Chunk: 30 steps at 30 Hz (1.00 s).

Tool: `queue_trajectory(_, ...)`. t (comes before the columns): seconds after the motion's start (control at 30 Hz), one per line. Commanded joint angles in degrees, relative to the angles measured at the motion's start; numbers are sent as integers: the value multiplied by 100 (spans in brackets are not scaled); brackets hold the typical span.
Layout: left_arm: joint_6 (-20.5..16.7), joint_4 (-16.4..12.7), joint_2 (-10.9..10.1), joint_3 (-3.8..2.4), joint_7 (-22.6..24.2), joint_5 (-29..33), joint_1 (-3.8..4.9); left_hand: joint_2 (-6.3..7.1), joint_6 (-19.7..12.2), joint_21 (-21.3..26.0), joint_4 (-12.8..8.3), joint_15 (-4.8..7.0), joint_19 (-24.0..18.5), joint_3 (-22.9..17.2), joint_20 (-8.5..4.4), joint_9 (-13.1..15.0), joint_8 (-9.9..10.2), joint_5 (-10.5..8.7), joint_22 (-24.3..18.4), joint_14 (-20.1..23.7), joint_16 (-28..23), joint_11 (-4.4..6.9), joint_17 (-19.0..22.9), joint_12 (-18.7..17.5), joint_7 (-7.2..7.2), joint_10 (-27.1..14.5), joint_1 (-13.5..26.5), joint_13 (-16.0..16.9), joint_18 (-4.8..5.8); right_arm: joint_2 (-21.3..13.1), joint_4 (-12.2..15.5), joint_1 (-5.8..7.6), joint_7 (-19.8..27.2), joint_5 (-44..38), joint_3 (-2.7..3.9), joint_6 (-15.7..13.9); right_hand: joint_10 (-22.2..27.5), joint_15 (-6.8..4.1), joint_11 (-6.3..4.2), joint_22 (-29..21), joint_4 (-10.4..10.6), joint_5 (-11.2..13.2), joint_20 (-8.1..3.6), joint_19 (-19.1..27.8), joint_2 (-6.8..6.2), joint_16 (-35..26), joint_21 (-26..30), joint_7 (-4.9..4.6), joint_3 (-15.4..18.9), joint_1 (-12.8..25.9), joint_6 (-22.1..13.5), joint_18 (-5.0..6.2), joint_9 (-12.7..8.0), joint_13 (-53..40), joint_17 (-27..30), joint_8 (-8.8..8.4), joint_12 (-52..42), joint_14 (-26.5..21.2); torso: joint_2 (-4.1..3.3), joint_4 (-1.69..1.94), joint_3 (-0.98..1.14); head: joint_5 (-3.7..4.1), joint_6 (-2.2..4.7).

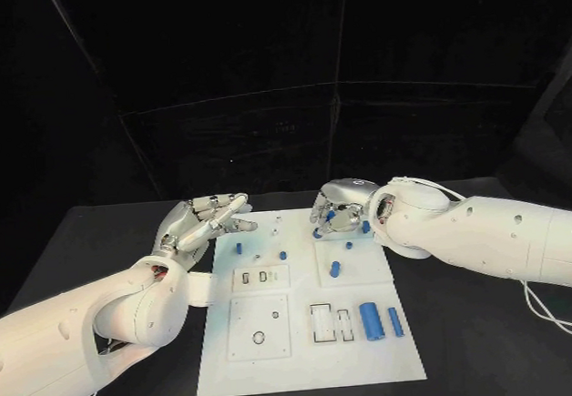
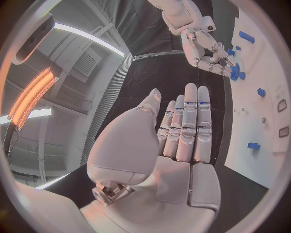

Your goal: Assemble the parts on the task board

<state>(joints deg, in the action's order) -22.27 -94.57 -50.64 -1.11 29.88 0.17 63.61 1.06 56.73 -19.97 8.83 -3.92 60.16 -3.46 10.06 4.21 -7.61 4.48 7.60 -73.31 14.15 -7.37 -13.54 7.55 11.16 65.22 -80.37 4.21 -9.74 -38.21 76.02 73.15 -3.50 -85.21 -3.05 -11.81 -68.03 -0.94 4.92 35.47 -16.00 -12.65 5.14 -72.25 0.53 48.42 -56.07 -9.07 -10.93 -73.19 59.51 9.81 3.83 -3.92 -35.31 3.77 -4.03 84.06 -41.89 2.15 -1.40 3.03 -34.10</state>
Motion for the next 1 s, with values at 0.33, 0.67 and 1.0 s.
queue_trajectory(0.33,192,47,49,-7,-59,9,12,4,34,40,1,-3,-10,52,20,-4,12,-3,-12,38,-42,-13,-23,-14,14,45,57,14,-70,26,16,19,-491,-589,7,228,578,127,90,1335,81,-100,84,-166,-92,1363,-1124,-46,-70,97,-183,-238,5,-32,-1304,1,-145,156,-117,36,9,46,15)
queue_trajectory(0.67,236,80,54,-6,-94,10,12,3,36,42,3,-2,-10,56,20,-4,12,-3,-13,38,-43,-12,-28,-14,13,48,61,15,-71,38,40,19,-489,-590,7,165,604,135,91,1756,124,-116,102,-270,-58,1621,-1430,-52,-120,86,-209,-296,4,-55,-1555,0,-289,144,-134,38,7,39,28)
queue_trajectory(1.0,282,110,76,-6,-128,10,12,2,38,43,6,-2,-10,60,21,-3,12,-4,-14,38,-43,-12,-33,-15,13,52,68,16,-71,124,-82,19,-487,-512,8,291,525,127,73,2086,184,-115,101,-371,32,1787,-1670,-57,-229,82,-204,-344,6,-66,-1700,3,-423,138,-154,42,10,47,33)
